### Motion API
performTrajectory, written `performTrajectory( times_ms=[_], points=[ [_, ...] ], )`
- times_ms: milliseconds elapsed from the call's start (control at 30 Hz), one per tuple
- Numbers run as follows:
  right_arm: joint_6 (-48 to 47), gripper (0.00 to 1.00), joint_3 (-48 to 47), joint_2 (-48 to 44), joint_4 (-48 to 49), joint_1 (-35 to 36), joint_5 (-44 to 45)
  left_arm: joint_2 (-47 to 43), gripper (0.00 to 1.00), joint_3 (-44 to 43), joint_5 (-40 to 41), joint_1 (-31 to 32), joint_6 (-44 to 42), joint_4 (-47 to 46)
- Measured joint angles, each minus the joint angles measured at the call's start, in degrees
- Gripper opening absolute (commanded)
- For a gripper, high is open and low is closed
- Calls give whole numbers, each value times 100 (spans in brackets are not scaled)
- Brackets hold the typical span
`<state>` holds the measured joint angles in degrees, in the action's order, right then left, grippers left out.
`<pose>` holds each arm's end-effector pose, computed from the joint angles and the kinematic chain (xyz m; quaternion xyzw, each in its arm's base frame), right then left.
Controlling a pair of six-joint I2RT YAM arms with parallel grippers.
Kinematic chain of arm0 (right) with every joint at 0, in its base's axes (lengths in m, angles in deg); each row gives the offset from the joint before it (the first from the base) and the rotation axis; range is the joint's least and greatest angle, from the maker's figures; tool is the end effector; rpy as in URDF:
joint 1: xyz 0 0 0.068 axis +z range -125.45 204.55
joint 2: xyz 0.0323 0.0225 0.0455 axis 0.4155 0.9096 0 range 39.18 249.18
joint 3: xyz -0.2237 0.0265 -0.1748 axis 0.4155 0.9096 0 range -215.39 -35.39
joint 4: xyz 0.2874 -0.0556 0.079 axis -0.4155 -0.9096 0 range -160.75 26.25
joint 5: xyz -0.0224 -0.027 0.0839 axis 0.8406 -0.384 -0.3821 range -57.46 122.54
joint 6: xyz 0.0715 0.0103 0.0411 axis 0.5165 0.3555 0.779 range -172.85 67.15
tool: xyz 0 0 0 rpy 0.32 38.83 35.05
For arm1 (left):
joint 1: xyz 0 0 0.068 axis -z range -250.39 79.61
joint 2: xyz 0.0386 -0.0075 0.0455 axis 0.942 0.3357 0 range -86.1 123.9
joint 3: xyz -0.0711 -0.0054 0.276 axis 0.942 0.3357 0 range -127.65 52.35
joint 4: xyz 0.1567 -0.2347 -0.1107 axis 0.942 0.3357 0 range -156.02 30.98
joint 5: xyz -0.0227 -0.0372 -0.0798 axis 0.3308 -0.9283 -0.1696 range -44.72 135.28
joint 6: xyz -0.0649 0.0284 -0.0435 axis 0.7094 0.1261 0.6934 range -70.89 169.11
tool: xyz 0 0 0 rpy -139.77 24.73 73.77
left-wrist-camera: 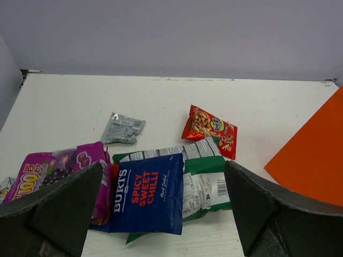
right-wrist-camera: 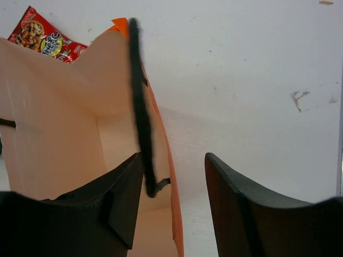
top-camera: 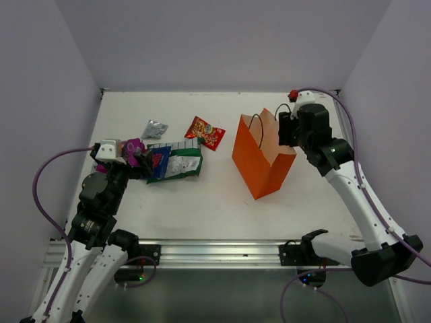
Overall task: Place the snacks into the paper bag
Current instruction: Move the paper bag to the center of the board.
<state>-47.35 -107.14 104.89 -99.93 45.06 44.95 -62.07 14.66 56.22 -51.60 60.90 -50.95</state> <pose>0.2984 0.0950 0.3831 -0.0591 0.8612 0.0204 0.5043 0.1742 -0.0447 0.3493 -0.0230 0.7152 -0.1175 0.6886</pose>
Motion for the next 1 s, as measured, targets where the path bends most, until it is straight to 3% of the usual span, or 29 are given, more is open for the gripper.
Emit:
performTrajectory(
  times_ms=[533,733,1000],
  points=[
    [-179,29,2,411,221,-2,-273,0,100,0,0,0,-2,0],
    [-262,0,15,448,240,-2,-249,20,100,0,0,0,-2,0],
    [-271,0,13,382,234,-2,-181,138,100,0,0,0,-2,0]
  ],
)
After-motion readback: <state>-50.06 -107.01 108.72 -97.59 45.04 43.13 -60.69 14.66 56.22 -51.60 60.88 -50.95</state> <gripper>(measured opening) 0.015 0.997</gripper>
